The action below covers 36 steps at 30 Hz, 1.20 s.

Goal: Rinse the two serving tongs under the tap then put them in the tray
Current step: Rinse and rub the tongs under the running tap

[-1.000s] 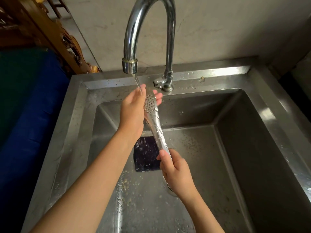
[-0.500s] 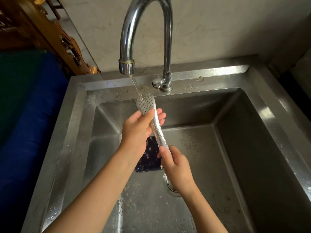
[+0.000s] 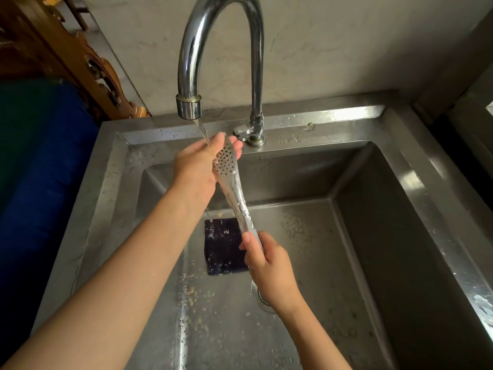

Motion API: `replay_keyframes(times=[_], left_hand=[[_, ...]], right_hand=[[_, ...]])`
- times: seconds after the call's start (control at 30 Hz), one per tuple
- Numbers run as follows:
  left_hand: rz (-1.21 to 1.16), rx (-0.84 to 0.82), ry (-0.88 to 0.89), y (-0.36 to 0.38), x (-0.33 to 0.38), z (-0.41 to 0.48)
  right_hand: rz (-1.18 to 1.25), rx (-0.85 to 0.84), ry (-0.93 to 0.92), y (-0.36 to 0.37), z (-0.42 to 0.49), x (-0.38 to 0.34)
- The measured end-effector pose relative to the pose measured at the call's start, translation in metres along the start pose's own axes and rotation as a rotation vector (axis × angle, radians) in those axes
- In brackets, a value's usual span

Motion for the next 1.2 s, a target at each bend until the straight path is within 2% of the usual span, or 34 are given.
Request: replay_keyframes(times=[0.13,0.3,0.43,0.6,0.7,0.83,1.0,1.2], left_hand=[[-0.041,-0.051,0.063,-0.005,-0.019,-0.012],[0.088,-0.128,0.023,-0.013,-0.054,-0.040],[0.137,-0.103,0.033,-0.014,-0.030,-0.029],[-0.067,0.004,0.008,-0.001,0.006,-0.013],[-0.077,-0.036,0.018,0.000,-0.006,-0.023],[0.049,-0.101,-0.002,-0.004,-0.037,-0.044],[0.050,-0.060,0.054,-0.002,-0.012,-0.030],[-0.026,-0.010,0.072,0.006,-0.001,-0.024]], right_hand=[[-0.023,0.027,-0.011,-0.001,0.002,-0.001],[-0.012,0.042,0.000,0.001,0.007,-0.006],[-0.034,0.017,-0.016,-0.002,0.004,-0.005],[-0.043,0.002,-0.016,0.001,-0.010,0.002],[-0.024,0.011,-0.009,0.003,-0.010,0.001],[-0.018,0.024,-0.020,0.003,0.003,-0.010],[-0.076,-0.006,-0.052,0.003,0.005,-0.015],[-0.008,-0.016,-0.042,0.008,0.002,-0.016]])
Point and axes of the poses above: each hand's wrist, its own z-axis towards the middle knuckle, its own y-axis out of the palm, x = y × z, the point moved 1 cm from there along z, towards the middle knuckle, and after that the axes turned 9 degrees about z, right-handed, at the moved point
